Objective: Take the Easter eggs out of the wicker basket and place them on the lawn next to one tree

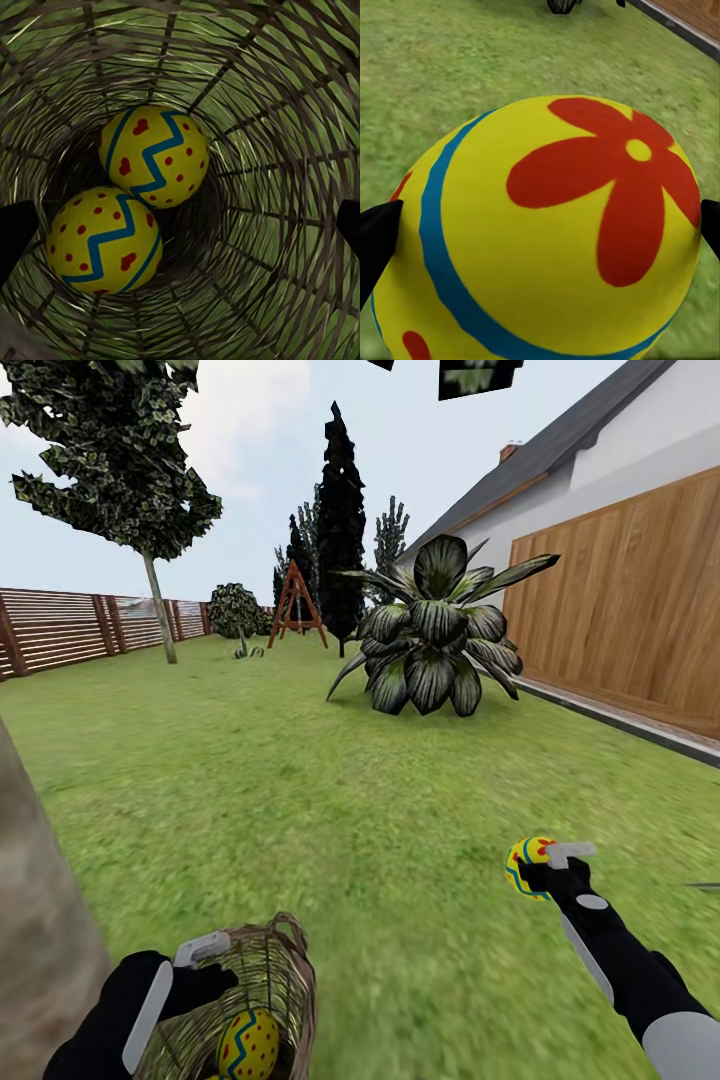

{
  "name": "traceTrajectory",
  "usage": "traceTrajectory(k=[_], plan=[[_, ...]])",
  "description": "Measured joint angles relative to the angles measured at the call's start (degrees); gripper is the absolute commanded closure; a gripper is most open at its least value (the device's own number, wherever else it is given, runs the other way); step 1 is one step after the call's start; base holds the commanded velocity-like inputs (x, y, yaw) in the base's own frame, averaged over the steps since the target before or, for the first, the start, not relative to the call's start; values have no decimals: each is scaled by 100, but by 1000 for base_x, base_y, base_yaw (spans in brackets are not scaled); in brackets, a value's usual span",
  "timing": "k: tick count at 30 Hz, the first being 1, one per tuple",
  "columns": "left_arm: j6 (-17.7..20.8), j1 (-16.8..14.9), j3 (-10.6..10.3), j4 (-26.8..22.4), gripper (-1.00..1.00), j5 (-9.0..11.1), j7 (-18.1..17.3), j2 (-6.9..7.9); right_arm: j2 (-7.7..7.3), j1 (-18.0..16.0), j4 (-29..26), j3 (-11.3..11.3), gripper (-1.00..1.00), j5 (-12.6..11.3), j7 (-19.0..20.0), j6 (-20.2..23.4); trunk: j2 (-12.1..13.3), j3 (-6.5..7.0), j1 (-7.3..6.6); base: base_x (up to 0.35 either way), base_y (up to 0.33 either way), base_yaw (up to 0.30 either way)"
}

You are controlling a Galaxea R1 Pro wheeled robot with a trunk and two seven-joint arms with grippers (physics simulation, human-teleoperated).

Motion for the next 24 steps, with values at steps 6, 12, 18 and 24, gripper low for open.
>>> traceTrajectory(k=[6, 12, 18, 24], plan=[[8, 0, -3, 0, -100, -9, 2, -2, 0, -2, 8, 8, 100, 6, 0, 6, -119, -53, 65, 0, 0, 0], [9, 0, -4, 0, -100, -17, 2, -2, 9, -5, 16, 1, 100, 1, 0, 7, -360, -161, 197, 0, 0, 0], [16, 0, -3, 3, -100, -28, 10, -2, 9, -3, 17, 0, 100, -3, 0, -2, -407, -290, 233, 0, 0, 0], [15, 0, -3, 9, -100, -28, 10, -2, 9, -4, 23, 0, 100, -3, 0, -2, -415, -423, 248, 0, 0, 0]])
